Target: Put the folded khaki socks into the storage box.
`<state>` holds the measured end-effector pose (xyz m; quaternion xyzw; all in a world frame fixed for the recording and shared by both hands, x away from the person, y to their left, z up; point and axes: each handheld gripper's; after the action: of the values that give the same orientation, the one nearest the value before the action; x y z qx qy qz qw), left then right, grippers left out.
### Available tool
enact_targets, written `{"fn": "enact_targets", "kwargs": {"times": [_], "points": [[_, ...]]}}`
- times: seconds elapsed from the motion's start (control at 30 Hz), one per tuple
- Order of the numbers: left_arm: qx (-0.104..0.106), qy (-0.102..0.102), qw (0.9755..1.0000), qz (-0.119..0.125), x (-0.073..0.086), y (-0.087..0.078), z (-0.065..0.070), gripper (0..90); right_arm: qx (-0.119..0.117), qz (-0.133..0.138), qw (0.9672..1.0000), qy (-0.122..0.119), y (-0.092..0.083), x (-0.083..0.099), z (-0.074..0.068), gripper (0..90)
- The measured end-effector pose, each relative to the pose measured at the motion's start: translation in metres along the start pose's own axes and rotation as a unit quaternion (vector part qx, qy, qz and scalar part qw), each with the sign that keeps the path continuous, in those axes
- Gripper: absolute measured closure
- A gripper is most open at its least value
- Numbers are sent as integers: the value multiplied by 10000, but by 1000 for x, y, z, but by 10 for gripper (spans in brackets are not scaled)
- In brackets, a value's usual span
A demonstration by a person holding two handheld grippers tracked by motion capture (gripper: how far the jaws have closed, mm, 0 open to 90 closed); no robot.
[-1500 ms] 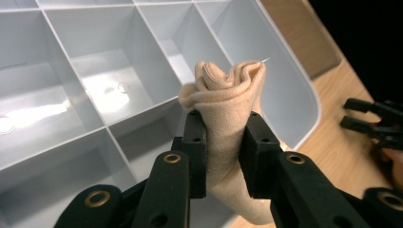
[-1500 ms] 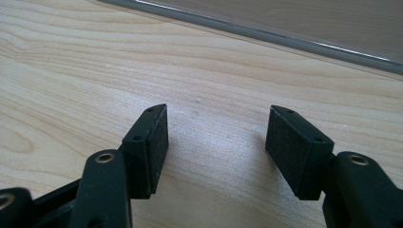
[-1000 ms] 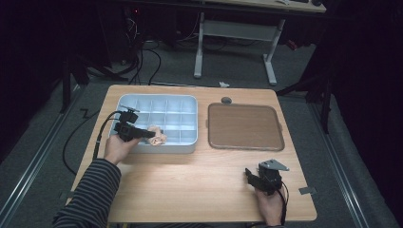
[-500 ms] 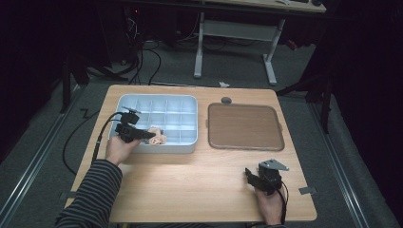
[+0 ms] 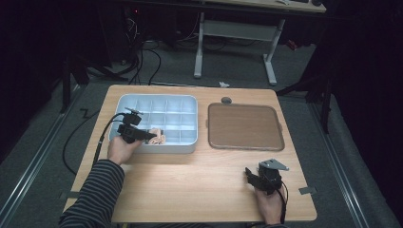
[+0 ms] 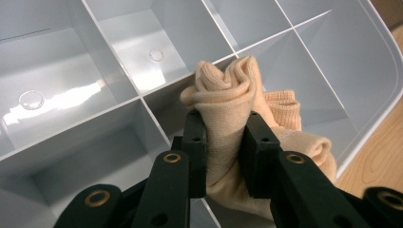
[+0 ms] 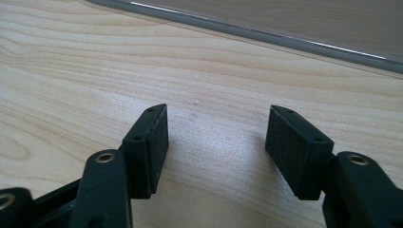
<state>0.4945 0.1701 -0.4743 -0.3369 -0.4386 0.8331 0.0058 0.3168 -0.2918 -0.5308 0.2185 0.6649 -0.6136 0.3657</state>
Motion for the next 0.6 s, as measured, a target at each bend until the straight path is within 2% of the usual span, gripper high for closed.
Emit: {"fn": "enact_targets", "kwargs": {"times": [0.6], "points": [[-184, 42, 9998, -109, -1, 9, 5, 746, -5, -4, 10000, -3, 0, 0, 0, 403]]}}
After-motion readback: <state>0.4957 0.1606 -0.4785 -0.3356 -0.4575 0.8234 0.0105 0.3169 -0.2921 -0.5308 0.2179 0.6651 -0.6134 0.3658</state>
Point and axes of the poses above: each handheld gripper's, and its own axes: y roughly forward along the jaws, x roughly out of its underside, z roughly to its right, and after that the axes turned 2 degrees about z, right-handed
